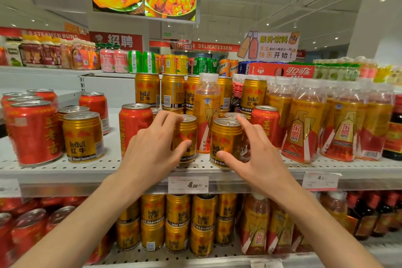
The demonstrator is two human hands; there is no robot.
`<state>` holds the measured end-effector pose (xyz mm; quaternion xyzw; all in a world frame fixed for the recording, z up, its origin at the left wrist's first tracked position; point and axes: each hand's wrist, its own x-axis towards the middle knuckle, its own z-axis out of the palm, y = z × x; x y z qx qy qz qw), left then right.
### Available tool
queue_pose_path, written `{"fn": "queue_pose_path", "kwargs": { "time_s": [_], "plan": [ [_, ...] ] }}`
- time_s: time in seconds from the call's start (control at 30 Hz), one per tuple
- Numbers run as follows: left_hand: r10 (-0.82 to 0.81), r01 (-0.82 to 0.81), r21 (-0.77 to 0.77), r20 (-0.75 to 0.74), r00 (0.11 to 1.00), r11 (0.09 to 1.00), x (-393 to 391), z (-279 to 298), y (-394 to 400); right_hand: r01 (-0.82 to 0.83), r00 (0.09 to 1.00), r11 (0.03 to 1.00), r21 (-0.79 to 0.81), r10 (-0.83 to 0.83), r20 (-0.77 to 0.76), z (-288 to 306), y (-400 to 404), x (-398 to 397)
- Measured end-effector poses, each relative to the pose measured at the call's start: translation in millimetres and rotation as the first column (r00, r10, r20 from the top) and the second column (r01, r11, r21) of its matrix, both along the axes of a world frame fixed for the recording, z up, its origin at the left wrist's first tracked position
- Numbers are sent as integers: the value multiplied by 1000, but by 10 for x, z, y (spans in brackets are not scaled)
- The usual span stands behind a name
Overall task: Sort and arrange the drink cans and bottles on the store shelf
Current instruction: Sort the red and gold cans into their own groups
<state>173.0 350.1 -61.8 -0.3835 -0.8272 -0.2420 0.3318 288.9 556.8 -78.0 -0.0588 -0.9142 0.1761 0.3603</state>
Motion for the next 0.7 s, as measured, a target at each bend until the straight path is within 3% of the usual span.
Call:
{"fn": "queue_pose_path", "kwargs": {
  "time_s": [0.1, 0.27, 0.43, 0.53, 0.7],
  "plan": [
    [4, -4, -6, 17, 1000, 1000, -16, 20, 6, -7, 1000, 1000, -18, 7, 1, 57, 7, 34],
    [-17, 17, -1, 71, 997, 1000, -22, 91, -11, 24, 986, 998, -51, -32, -164, 509, -17, -62],
    [-55, 53, 23, 90, 994, 998, -47, 124, -34, 64, 990, 998, -1, -64, 124, 992, -113, -484],
    [-49, 47, 25, 85, 995, 999, -49, 123, -42, 50, 944, 994, -101, -14, 330, 1081, -114, -707],
    [-54, 52, 27, 83, 995, 998, -59, 102, -40, 54, 936, 981, -185, 14, 351, 1011, -84, -847]
  ]
}}
